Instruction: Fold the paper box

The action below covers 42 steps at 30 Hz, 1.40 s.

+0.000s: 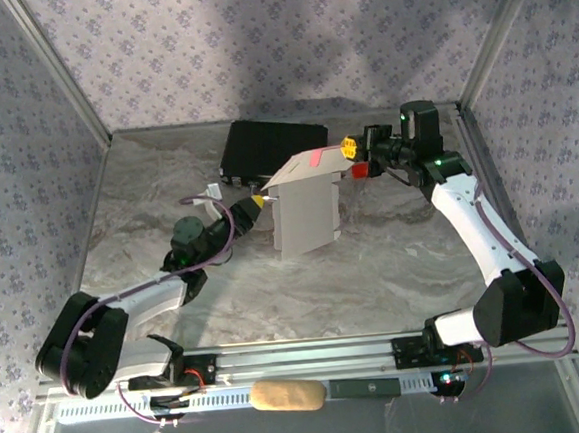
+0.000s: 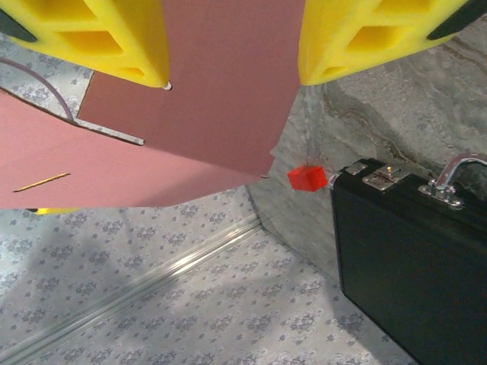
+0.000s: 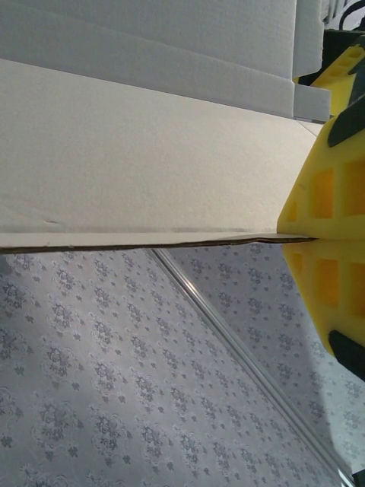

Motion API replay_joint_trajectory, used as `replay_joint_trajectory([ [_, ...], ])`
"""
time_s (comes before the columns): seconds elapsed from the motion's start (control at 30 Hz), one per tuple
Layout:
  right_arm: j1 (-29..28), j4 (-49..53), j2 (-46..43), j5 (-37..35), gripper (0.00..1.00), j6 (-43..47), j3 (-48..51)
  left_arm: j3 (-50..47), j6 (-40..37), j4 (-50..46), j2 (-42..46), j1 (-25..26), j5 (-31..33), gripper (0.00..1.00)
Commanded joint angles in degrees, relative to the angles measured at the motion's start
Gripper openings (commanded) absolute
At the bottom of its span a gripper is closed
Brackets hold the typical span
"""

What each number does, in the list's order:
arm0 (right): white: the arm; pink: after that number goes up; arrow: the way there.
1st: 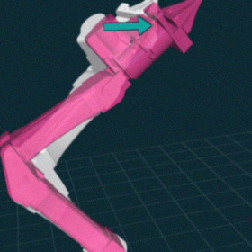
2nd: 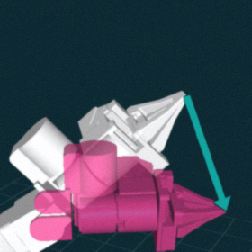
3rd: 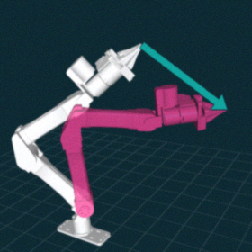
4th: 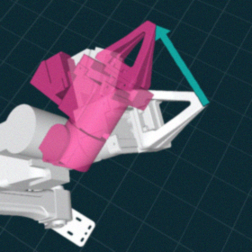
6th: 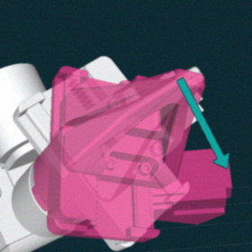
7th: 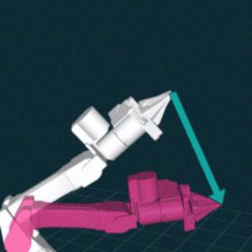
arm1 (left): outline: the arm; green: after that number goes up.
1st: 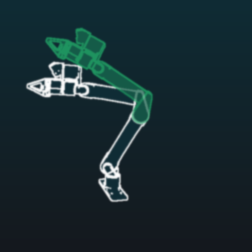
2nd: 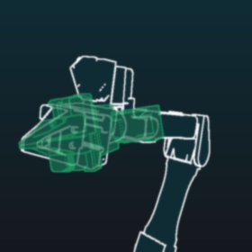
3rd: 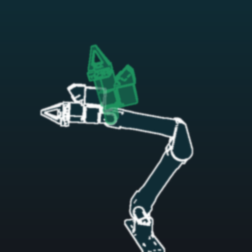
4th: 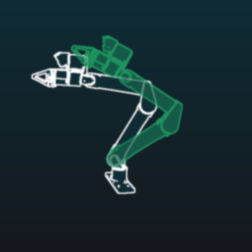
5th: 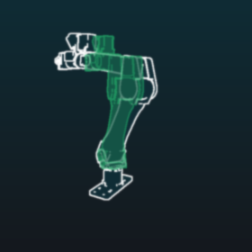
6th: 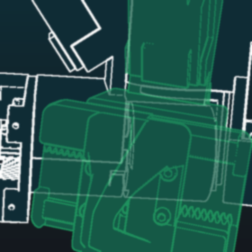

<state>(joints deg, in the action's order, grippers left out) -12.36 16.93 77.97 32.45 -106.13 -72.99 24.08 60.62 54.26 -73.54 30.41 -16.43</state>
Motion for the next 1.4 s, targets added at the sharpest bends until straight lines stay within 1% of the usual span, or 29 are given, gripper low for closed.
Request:
replay_joint_trajectory([
  [0.0,-0.03,-0.87,-1.27,1.27,0.0,-1.01,-0.23,2.72,0.91,6.74,-0.24,1.31,-1.05,0.49],
  [0.2,-0.01,-1.53,-1.34,1.3,0.0,-1.49,-0.08,3.7,1.52,8.96,-3.03,2.67,-1.33,0.5],
  [0.5,-0.64,-2.73,-1.53,1.02,0.0,-2.28,1.06,3.49,1.53,11.31,-4.94,3.88,-0.01,0.51],
  [0.73,-0.68,-2.78,-1.78,0.9,0.0,-2.64,1.13,4.66,-0.23,10.53,-6.72,5.67,1.16,0.55],
  [0.93,-1.42,-3.04,-1.89,0.52,0.0,-2.86,1.44,4.9,-1.16,10.1,-7.9,6.21,2.7,0.55],
  [1.13,-2.56,-3.78,-1.94,-0.2,0.0,-3.02,2.98,6.63,-1.78,9.1,-10.09,6.47,2.8,0.55],
  [1.23,-2.83,-3.92,-1.9,-0.41,0.0,-3.03,3.29,7.05,-1.92,8.68,-10.8,6.46,2.89,0.53],
  [1.37,-3.09,-3.97,-1.87,-0.58,0.0,-2.9,3.55,7.45,-2.39,7.79,-10.85,6.43,2.73,0.43],
])
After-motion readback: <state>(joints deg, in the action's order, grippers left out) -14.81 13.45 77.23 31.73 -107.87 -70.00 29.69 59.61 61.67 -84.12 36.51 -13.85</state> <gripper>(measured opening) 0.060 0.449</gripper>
